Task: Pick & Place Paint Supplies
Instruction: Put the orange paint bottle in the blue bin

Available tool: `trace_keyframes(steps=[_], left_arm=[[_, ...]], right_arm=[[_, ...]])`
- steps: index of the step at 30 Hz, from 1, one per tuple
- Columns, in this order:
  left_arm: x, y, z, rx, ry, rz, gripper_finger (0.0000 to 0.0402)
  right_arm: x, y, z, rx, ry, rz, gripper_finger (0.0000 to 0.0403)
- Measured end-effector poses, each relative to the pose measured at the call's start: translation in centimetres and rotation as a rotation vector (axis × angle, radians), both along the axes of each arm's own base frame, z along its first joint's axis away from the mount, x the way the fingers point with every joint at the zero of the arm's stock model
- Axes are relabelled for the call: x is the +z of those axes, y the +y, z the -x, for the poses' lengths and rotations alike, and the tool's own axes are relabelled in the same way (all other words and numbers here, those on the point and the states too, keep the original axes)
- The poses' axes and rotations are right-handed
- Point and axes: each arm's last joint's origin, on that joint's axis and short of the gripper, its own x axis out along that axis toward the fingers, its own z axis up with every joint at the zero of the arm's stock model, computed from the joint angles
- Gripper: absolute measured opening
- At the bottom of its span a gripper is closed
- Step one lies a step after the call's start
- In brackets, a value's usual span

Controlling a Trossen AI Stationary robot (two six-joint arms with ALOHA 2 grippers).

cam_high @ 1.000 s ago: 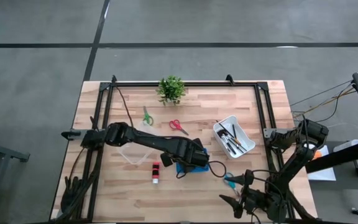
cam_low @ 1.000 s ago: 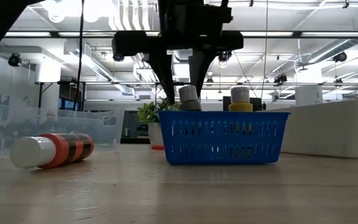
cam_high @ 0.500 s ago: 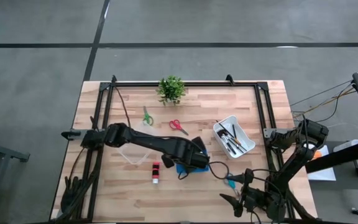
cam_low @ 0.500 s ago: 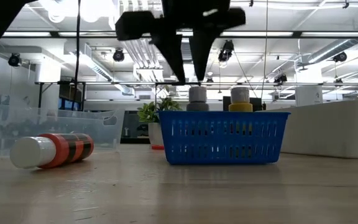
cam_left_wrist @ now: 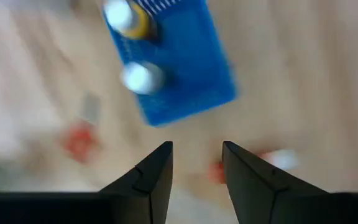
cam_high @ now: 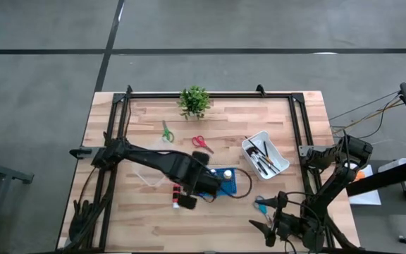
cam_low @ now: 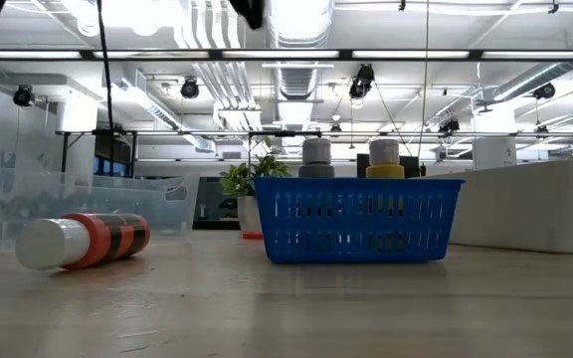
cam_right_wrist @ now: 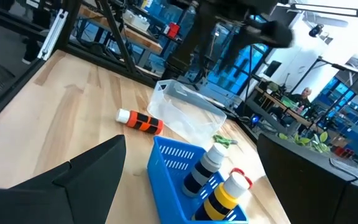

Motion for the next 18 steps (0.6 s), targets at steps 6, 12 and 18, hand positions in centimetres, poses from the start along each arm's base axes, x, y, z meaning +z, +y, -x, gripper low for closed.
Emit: trace_keyframes(steps=[6,12,18], left_arm=[[-0.6,-4.0,2.0,-0.006,0.086,0.118,0.0143],[-4.4,-9.8,5.9,-0.487,0.227,-0.059,0.0143],[-11.3,-10.2,8.4,-0.603,0.365,-0.386,0.0143]], right_arm=[[0.3,0.2,-0.1,0.003,-0.005,-0.01,0.0361],[0.3,0.3,-0.1,0.032,0.001,-0.019,0.0361],[0.7,0.4,-0.1,0.039,-0.005,-0.017,0.0361]])
